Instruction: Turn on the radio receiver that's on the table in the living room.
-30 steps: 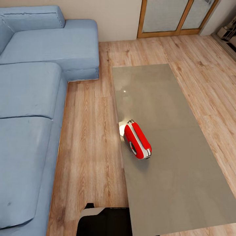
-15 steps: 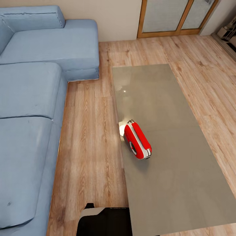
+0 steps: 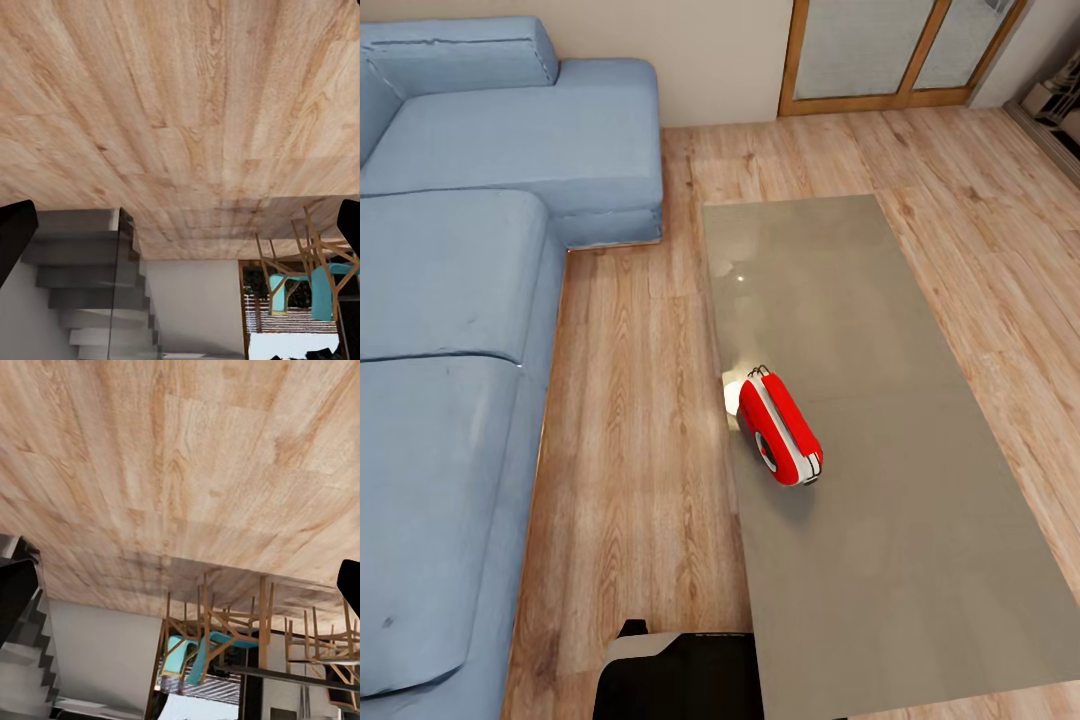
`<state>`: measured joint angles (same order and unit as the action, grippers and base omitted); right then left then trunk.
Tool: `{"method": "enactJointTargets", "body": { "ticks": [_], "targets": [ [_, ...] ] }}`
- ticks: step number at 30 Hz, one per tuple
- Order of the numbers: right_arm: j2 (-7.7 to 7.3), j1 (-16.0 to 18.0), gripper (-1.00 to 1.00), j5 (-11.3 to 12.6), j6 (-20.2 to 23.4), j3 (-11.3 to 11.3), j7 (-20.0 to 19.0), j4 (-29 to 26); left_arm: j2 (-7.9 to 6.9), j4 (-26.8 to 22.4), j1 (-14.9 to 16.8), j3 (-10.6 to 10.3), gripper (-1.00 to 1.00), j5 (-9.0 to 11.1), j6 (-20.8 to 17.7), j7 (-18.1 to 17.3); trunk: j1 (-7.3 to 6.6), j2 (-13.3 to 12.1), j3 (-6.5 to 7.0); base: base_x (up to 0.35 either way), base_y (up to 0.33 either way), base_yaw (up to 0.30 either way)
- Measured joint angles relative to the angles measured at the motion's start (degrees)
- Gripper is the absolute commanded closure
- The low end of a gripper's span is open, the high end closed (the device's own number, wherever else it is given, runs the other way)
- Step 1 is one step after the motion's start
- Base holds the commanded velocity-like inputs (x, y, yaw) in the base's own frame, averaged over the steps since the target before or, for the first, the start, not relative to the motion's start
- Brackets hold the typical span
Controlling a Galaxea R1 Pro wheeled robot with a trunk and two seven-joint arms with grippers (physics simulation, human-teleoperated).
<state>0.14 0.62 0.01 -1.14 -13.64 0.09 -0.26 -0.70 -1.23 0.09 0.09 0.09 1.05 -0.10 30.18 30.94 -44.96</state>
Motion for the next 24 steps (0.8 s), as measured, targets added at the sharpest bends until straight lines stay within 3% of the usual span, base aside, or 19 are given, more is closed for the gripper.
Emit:
{"method": "enactJointTargets", "body": {
  "ticks": [10,14,24],
  "targets": [
    [0.02,0.0,-1.0,0.4,0.0,-0.1,0.4,0.0,0.09,-0.2,0.0,-0.2,-1.0,-0.1,0.0,0.0,0.0,0.0,0.0,0.0,0.0,0.0],
    [0.06,0.1,-1.0,0.4,0.2,-1.2,0.5,-1.1,0.12,-1.2,0.0,-0.3,-1.0,-0.1,-0.2,0.2,0.0,0.0,0.0,0.0,0.0,0.0],
    [-0.67,0.1,-1.0,0.3,2.4,-2.2,0.2,-20.8,-1.34,-11.4,0.0,-0.2,-1.0,0.2,-0.5,-0.5,0.0,0.0,0.0,0.0,0.0,0.0]
  ]
}}
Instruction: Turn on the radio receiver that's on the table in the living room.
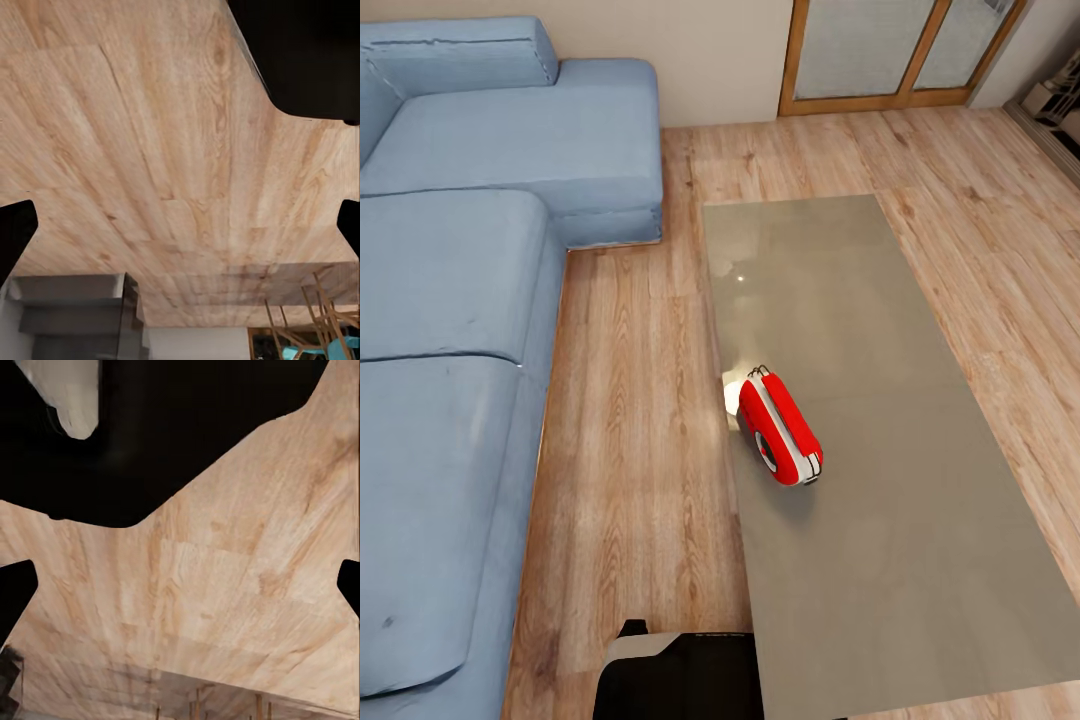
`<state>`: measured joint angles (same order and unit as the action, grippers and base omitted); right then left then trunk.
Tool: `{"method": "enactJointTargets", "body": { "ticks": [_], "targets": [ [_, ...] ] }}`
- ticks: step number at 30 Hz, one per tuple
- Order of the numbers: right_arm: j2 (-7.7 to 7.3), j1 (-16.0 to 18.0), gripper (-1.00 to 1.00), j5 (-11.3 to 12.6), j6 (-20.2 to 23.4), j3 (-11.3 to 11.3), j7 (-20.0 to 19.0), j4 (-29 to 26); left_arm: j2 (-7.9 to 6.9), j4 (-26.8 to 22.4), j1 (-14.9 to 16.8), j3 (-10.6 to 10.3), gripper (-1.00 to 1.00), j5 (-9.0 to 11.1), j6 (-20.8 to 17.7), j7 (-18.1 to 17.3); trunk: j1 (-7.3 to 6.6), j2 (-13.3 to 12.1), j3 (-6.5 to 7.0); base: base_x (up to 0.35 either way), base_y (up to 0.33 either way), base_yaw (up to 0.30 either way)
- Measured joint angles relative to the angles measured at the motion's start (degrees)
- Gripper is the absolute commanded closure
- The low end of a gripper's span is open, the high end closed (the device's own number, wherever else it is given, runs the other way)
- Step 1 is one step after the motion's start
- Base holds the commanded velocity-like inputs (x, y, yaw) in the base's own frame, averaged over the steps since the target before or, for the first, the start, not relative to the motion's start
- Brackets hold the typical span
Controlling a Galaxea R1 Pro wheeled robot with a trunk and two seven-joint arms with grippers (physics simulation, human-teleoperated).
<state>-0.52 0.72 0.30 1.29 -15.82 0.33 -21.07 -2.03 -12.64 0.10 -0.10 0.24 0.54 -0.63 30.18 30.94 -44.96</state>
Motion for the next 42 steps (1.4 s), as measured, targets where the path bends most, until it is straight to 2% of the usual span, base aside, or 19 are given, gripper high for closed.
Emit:
{"method": "enactJointTargets", "body": {
  "ticks": [1,2,3,7,11,12,15,19,22,23,27,28,31,34,38,42],
  "targets": [
    [-0.14,0.0,-1.0,0.0,1.5,0.0,0.0,-2.9,-0.03,-1.3,0.0,0.0,-1.0,0.0,-0.2,0.0,0.0,0.0,0.0,0.0,0.0,0.0],
    [-0.52,0.0,-1.0,0.0,9.8,0.1,0.0,-9.3,-0.16,-5.0,0.0,0.1,-1.0,0.1,-0.8,0.0,0.0,0.0,0.0,0.0,0.0,0.0],
    [-0.6,0.0,-1.0,0.0,12.1,0.1,-0.1,-17.7,-0.19,-6.2,0.0,0.1,-1.0,0.1,-1.1,0.0,0.0,0.0,0.0,0.0,0.0,0.0],
    [-1.58,0.0,-1.0,0.1,17.5,0.3,-0.1,-26.8,-0.41,-11.0,0.0,0.2,-1.0,1.2,-3.9,-0.1,0.0,0.0,0.0,0.0,0.0,0.0],
    [-2.6,0.0,-1.0,0.1,20.9,0.6,0.0,-30.9,-1.21,-17.2,0.0,0.2,-1.0,3.1,-8.3,-0.2,0.0,0.0,0.0,0.0,0.0,0.0],
    [-2.79,0.0,-1.0,0.1,21.9,0.5,0.1,-33.6,-1.82,-20.8,0.0,0.2,-1.0,4.4,-10.6,-0.2,0.0,0.0,0.0,0.0,0.0,0.0],
    [-2.94,0.0,-1.0,-0.1,24.6,0.6,0.5,-39.4,-2.56,-28.0,0.0,0.2,-1.0,6.1,-14.8,-0.2,0.0,0.0,0.0,0.0,0.0,0.0],
    [-3.03,0.2,-1.0,-0.2,31.7,0.6,1.2,-49.1,-2.85,-37.6,0.0,0.2,-1.0,6.7,-20.4,-0.2,0.0,0.0,0.0,0.0,0.0,0.0],
    [-3.05,1.3,-1.0,-0.2,35.4,0.6,1.6,-53.9,-2.9,-41.6,0.0,0.3,-1.0,6.8,-22.7,-0.2,0.0,0.0,0.0,0.0,0.0,0.0],
    [-3.02,3.0,-1.0,-0.3,37.4,0.6,1.8,-55.7,-3.07,-45.0,0.0,0.3,-1.0,6.8,-24.4,-0.3,0.01,0.0,0.0,0.0,0.0,0.0],
    [-2.93,9.8,-1.0,-0.2,42.1,0.6,2.0,-57.3,-3.18,-50.9,0.0,0.8,-1.0,6.9,-27.4,-0.3,0.0,0.0,0.0,0.0,0.0,0.0],
    [-2.87,13.7,-1.0,-0.2,44.6,0.6,2.0,-57.6,-3.16,-54.6,0.0,1.2,-1.0,6.9,-29.5,-0.3,0.0,0.0,0.0,0.0,0.0,0.0],
    [-2.89,19.1,-1.0,-0.2,47.6,0.6,2.0,-58.1,-3.16,-59.2,0.0,1.4,-1.0,6.9,-32.4,-0.3,0.0,0.0,0.0,0.0,0.0,0.0],
    [-2.95,22.0,-1.0,-0.2,50.6,0.6,2.0,-60.0,-3.16,-60.8,0.2,1.5,-1.0,6.9,-34.6,-0.3,0.0,0.0,0.0,0.0,0.0,0.0],
    [-2.99,26.2,-1.0,-0.5,57.1,0.7,2.4,-64.7,-2.95,-61.6,2.2,1.5,-1.0,6.9,-37.6,-0.4,0.0,0.0,0.0,0.0,0.0,0.0],
    [-2.9,29.0,-1.0,-0.4,58.5,0.9,2.9,-65.8,-2.76,-61.7,4.2,1.5,-1.0,6.9,-38.1,-0.6,0.0,0.0,0.0,0.0,0.0,0.0]
  ]
}}
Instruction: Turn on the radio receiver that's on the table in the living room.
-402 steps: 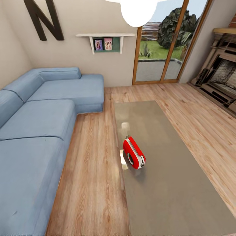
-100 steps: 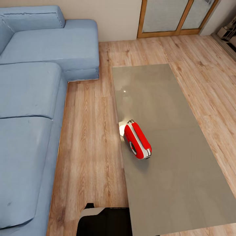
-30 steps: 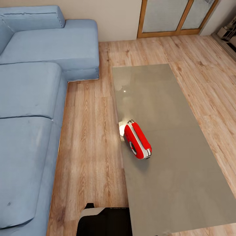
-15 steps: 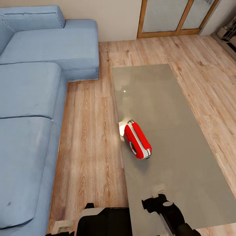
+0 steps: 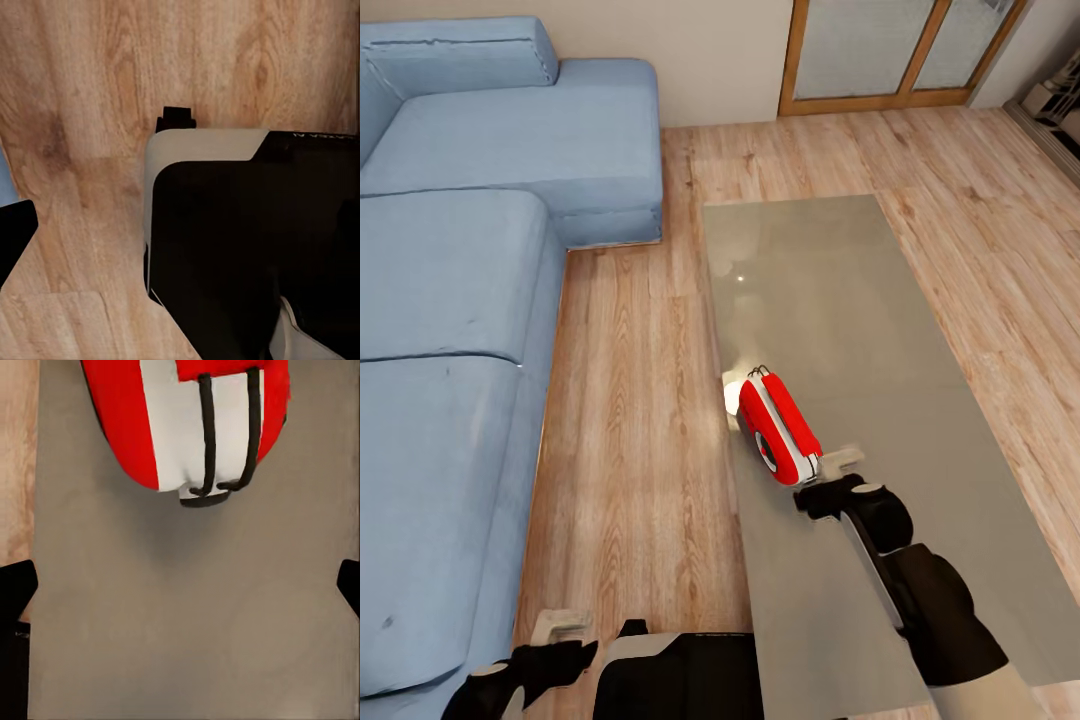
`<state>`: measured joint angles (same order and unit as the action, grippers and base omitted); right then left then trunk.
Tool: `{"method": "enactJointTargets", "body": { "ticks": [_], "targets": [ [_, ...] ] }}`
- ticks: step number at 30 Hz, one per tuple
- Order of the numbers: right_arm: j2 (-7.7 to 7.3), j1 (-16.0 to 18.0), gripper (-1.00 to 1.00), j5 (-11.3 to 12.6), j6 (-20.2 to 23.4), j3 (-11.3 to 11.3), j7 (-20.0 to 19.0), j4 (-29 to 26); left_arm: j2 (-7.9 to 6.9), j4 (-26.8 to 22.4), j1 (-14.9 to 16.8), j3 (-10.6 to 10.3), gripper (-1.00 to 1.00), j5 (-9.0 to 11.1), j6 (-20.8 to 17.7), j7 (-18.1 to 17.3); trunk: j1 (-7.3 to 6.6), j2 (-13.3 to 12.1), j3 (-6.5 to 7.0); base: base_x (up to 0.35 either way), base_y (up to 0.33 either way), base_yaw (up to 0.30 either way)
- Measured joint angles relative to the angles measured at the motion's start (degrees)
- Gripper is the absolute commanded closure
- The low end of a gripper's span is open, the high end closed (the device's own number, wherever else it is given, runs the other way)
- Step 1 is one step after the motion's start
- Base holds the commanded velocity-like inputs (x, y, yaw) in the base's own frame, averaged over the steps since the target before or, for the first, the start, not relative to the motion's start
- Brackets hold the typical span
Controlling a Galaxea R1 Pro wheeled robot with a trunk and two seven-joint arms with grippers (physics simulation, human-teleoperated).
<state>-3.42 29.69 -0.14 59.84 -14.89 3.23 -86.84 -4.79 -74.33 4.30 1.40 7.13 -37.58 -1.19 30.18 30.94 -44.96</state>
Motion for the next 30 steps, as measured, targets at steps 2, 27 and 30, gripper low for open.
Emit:
{"method": "enactJointTargets", "body": {
  "ticks": [2,27,30],
  "targets": [
    [0.05,1.5,-1.0,0.0,0.2,0.1,1.0,-0.3,0.09,0.0,0.8,0.0,-1.0,0.0,-0.1,0.0,0.0,0.0,0.0,0.0,0.0,0.0],
    [9.19,23.1,-1.0,0.9,0.2,-0.3,2.3,14.1,3.79,4.5,5.7,-0.3,-1.0,-0.1,0.8,0.0,0.0,0.0,0.0,0.0,0.0,0.0],
    [9.32,23.4,-1.0,0.7,0.2,-0.3,2.2,14.3,3.74,4.5,5.7,-0.3,-1.0,-0.1,0.8,0.0,0.0,0.0,0.0,0.0,0.0,0.0]
  ]
}}
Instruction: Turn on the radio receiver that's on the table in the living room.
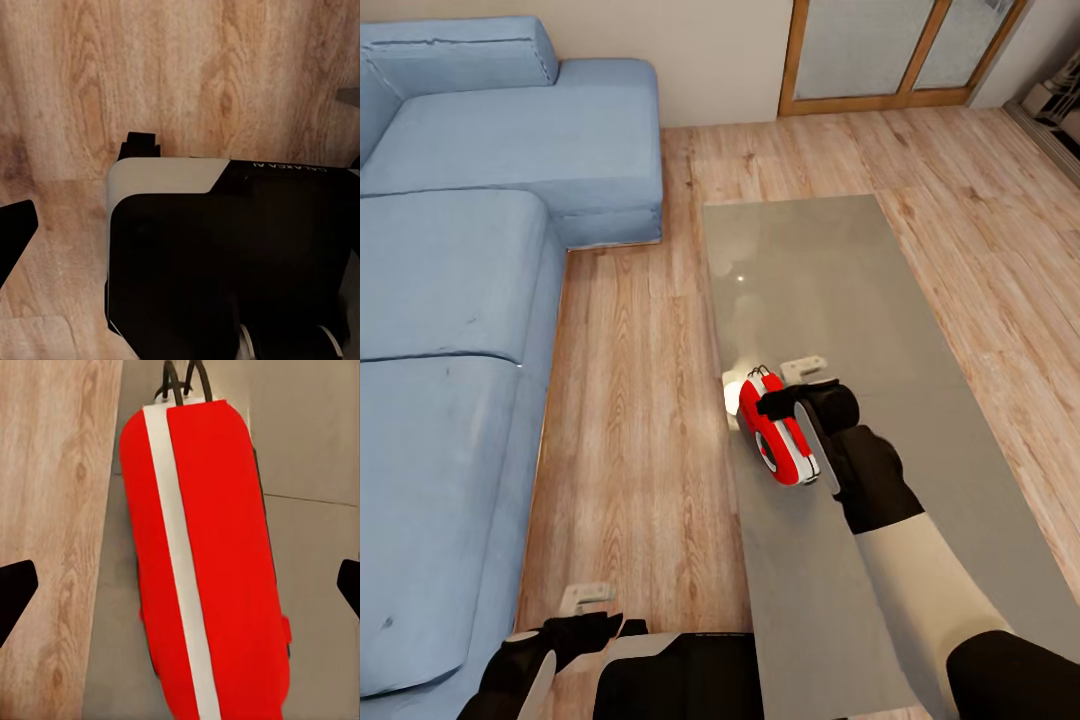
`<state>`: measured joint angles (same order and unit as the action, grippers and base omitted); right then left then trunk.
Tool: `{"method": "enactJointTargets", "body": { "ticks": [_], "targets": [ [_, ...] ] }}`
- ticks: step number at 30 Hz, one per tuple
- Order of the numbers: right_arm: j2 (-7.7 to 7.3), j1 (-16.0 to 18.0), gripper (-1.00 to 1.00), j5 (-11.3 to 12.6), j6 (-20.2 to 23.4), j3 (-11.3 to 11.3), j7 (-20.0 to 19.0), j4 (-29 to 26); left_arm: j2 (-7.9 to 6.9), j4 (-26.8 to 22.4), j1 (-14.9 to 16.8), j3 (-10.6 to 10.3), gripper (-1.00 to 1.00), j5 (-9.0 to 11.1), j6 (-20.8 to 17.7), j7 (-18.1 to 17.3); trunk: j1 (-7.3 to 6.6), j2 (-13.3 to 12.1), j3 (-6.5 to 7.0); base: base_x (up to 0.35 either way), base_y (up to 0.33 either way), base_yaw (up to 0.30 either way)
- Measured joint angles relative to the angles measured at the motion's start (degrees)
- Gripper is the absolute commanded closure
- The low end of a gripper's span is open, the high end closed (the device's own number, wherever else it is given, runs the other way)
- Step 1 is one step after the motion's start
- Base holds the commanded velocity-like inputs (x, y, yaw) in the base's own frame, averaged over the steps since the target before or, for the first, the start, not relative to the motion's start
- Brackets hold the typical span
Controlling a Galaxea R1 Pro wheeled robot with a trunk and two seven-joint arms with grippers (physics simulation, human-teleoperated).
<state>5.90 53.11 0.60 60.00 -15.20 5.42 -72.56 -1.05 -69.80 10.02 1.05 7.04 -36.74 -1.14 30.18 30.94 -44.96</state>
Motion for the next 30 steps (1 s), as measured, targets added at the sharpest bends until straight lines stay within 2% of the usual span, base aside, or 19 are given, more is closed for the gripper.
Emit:
{"method": "enactJointTargets", "body": {
  "ticks": [9,16,22,24,28,30],
  "targets": [
    [-0.87,0.1,-1.0,-0.6,0.0,-0.1,0.1,-2.4,-0.01,0.0,0.0,0.0,-1.0,0.0,0.0,0.0,0.0,0.0,0.0,0.0,0.0,0.0],
    [-2.51,0.1,-1.0,0.1,0.0,-0.2,-0.5,-3.4,-0.01,0.0,0.0,0.0,-1.0,0.1,-0.1,0.0,0.0,0.0,0.0,0.0,0.0,0.0],
    [-2.72,0.1,-1.0,0.2,0.0,-0.3,-0.9,-4.1,-0.05,0.0,0.0,0.0,-1.0,0.0,-0.1,0.0,0.0,0.0,0.0,0.0,0.0,0.0],
    [-3.36,-0.6,-1.0,0.3,0.0,-0.9,-1.5,-4.7,0.52,-0.6,0.6,-0.6,-1.0,0.2,0.6,-0.4,0.0,0.0,0.0,0.0,0.0,0.0],
    [-4.65,-1.9,-1.0,0.1,0.0,-2.1,-2.8,-6.0,0.18,-1.9,0.9,-1.9,-1.0,0.2,1.8,-0.4,0.0,0.0,0.0,0.0,0.0,0.0],
    [-5.24,-1.9,-1.0,-0.4,0.0,-2.5,-2.2,-5.4,-0.25,-2.6,0.9,-1.5,-1.0,0.4,2.5,-0.9,0.0,0.0,0.0,0.0,0.0,0.0]
  ]
}}
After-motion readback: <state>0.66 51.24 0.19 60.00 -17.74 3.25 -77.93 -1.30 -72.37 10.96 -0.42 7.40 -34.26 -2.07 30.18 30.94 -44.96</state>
